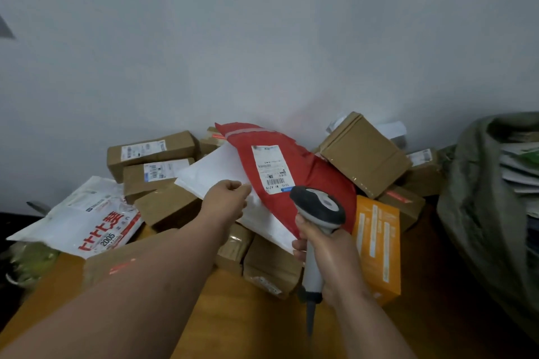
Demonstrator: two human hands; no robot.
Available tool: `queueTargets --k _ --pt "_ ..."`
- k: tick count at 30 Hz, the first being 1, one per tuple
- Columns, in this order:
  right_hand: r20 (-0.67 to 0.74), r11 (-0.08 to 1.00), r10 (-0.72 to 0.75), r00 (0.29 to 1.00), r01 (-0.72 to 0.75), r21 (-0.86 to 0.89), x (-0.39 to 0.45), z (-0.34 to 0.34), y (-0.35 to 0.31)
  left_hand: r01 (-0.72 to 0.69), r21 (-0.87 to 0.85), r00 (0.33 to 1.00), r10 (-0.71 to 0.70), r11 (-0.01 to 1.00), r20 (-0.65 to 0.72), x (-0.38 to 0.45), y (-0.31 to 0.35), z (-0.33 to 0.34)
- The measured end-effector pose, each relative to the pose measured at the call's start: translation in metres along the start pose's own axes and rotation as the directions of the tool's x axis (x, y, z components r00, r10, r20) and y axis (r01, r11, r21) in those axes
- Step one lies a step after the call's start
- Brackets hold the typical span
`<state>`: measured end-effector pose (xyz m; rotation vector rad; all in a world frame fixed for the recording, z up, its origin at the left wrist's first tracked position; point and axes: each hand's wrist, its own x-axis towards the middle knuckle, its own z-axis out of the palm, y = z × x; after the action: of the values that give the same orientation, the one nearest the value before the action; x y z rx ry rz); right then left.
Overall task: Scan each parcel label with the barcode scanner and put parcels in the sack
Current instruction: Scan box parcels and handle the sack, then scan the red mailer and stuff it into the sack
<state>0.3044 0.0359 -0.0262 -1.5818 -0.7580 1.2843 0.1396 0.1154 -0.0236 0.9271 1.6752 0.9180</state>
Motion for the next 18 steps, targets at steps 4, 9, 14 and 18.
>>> queueTargets --k 4,9,14,18 --pt "-0.028 1.000 0.029 0.999 -0.029 0.005 0.012 0.001 0.001 0.029 -0.031 0.999 -0.028 0.999 0.020 0.025 0.007 0.024" --pt "-0.076 0.998 0.053 0.996 -0.054 -0.014 0.017 0.003 0.003 0.116 -0.236 0.993 -0.107 0.965 0.052 0.049 0.011 0.046" --pt "-0.098 0.997 0.051 0.994 -0.044 0.070 0.017 0.006 0.002 0.087 -0.408 0.996 -0.070 0.909 0.057 0.050 0.030 0.046" --pt "-0.064 0.991 0.044 0.997 -0.036 0.126 0.013 0.016 -0.002 0.069 -0.562 0.994 -0.008 0.824 0.110 0.040 0.057 0.016"
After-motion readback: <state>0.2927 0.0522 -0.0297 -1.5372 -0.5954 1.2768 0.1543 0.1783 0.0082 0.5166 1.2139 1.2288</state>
